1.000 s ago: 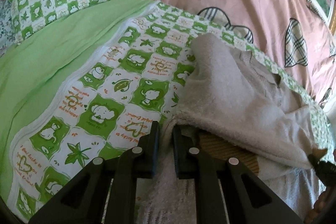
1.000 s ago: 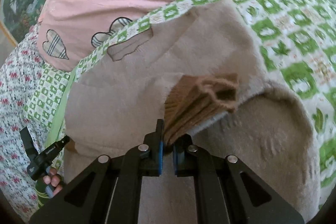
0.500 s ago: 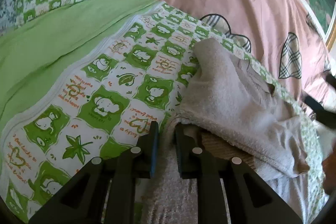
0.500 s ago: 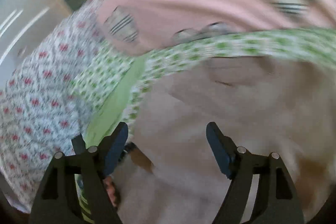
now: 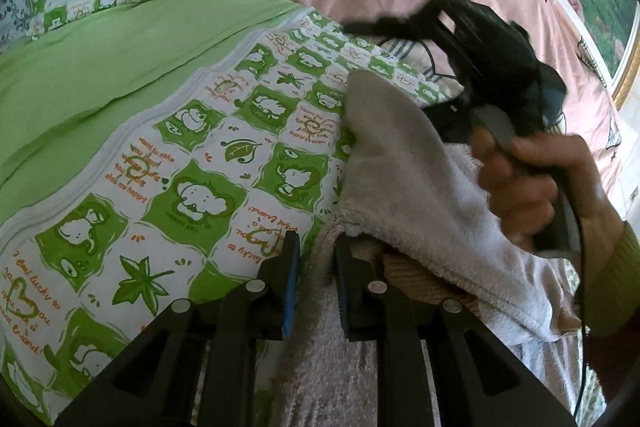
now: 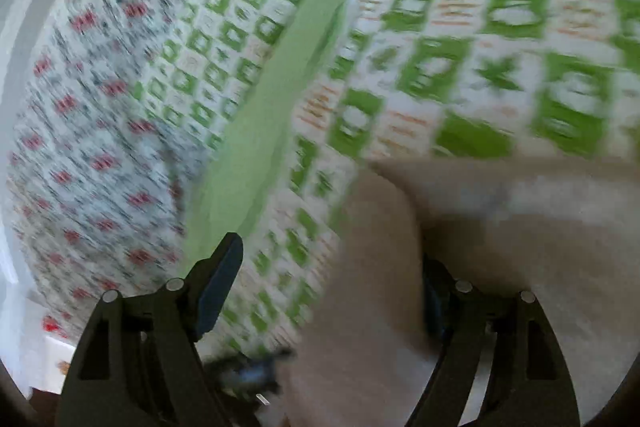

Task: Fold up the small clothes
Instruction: 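Fold the sweater side over with the left tool and release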

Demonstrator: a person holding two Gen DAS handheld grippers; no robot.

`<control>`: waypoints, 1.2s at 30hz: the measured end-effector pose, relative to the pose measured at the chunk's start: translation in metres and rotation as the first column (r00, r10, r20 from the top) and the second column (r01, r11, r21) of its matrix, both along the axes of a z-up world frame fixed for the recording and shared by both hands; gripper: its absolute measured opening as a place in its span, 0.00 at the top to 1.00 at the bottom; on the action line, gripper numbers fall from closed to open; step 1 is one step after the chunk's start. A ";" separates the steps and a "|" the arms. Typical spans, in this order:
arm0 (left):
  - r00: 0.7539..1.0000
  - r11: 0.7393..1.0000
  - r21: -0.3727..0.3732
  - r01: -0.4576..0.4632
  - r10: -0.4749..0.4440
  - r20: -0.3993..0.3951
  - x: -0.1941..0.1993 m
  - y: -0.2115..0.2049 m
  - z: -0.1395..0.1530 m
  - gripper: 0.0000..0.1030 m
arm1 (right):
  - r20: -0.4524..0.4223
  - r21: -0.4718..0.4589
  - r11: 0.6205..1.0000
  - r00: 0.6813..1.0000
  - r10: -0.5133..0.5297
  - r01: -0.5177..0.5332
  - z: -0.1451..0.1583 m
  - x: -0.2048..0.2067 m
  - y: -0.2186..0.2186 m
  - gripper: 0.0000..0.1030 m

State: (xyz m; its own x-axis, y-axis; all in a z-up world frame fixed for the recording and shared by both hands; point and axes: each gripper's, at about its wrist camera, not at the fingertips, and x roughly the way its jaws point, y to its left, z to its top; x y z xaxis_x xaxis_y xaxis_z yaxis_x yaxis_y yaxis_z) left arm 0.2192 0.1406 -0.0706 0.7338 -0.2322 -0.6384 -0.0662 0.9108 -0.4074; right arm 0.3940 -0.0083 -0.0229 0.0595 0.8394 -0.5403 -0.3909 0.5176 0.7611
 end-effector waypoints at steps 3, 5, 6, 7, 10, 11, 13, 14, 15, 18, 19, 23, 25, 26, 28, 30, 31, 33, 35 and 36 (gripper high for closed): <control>1.000 1.000 0.002 -0.001 0.001 -0.004 0.001 -0.001 0.000 0.83 | 0.046 0.094 0.991 0.994 -0.096 0.092 0.002 0.006 -0.005 0.31; 1.000 1.000 -0.010 0.000 0.000 -0.009 0.003 0.000 -0.001 0.83 | 0.058 0.167 0.969 0.979 -0.195 0.183 0.009 0.007 -0.021 0.36; 1.000 1.000 -0.015 0.003 -0.003 -0.015 0.003 0.001 -0.001 0.83 | 0.064 0.178 0.958 0.969 -0.239 0.224 0.013 0.004 -0.030 0.36; 1.000 1.000 -0.019 0.008 -0.008 -0.022 0.005 0.002 0.000 0.83 | 0.083 0.170 0.952 0.959 -0.272 0.255 0.019 0.001 -0.037 0.36; 0.996 0.996 -0.052 0.076 -0.078 -0.049 0.007 0.004 0.009 0.83 | 0.163 0.088 0.947 0.933 -0.320 0.310 0.043 -0.028 -0.067 0.36; 0.995 0.995 -0.047 0.092 -0.094 -0.041 0.005 0.004 0.016 0.83 | 0.194 0.063 0.945 0.924 -0.328 0.322 0.050 -0.043 -0.083 0.36; 0.993 0.993 -0.039 0.114 -0.115 -0.014 0.001 0.005 0.034 0.76 | 0.251 -0.005 0.936 0.906 -0.341 0.353 0.061 -0.065 -0.111 0.36; 0.990 0.989 -0.058 0.139 -0.139 0.000 0.002 0.006 0.043 0.64 | 0.286 -0.036 0.925 0.891 -0.353 0.378 0.067 -0.081 -0.131 0.36; 0.988 0.986 -0.068 0.153 -0.153 0.005 0.005 0.006 0.050 0.59 | 0.308 -0.059 0.912 0.876 -0.370 0.406 0.069 -0.094 -0.152 0.36; 0.987 0.986 -0.031 0.163 -0.164 -0.005 0.028 0.000 0.063 0.51 | 0.337 -0.142 0.849 0.832 -0.441 0.508 0.067 -0.137 -0.212 0.36; 0.985 0.985 -0.017 0.171 -0.171 -0.018 0.039 -0.003 0.063 0.51 | 0.342 -0.177 0.815 0.811 -0.475 0.552 0.064 -0.154 -0.234 0.36; 0.969 0.978 0.029 0.207 -0.201 -0.143 0.076 -0.015 0.049 0.51 | 0.341 -0.245 0.712 0.746 -0.572 0.658 0.052 -0.207 -0.297 0.36; 0.965 0.976 0.066 0.207 -0.192 -0.179 0.085 -0.018 0.041 0.50 | 0.349 -0.269 0.661 0.711 -0.611 0.700 0.045 -0.231 -0.319 0.36; 0.961 0.975 0.070 0.212 -0.195 -0.197 0.089 -0.020 0.036 0.50 | 0.342 -0.273 0.640 0.694 -0.633 0.718 0.041 -0.242 -0.328 0.36; 0.956 0.975 0.068 0.214 -0.194 -0.219 0.093 -0.022 0.027 0.49 | 0.309 -0.267 0.637 0.690 -0.654 0.723 0.032 -0.256 -0.334 0.36; 0.956 0.976 0.071 0.208 -0.187 -0.226 0.093 -0.024 0.020 0.49 | 0.280 -0.274 0.667 0.721 -0.634 0.693 0.019 -0.259 -0.324 0.36; 0.957 0.976 0.079 0.203 -0.181 -0.227 0.092 -0.025 0.019 0.50 | 0.274 -0.303 0.678 0.743 -0.611 0.670 0.013 -0.256 -0.316 0.39; 0.958 0.973 0.118 0.196 -0.165 -0.234 0.092 -0.031 0.017 0.52 | 0.274 -0.334 0.681 0.759 -0.591 0.651 0.011 -0.250 -0.304 0.96; 0.959 0.969 0.145 0.203 -0.167 -0.228 0.090 -0.036 0.020 0.60 | 0.318 -0.282 0.677 0.732 -0.603 0.680 0.027 -0.255 -0.309 0.94; 0.960 0.966 0.158 0.205 -0.166 -0.226 0.089 -0.038 0.021 0.60 | 0.361 -0.257 0.664 0.707 -0.608 0.703 0.039 -0.259 -0.313 0.95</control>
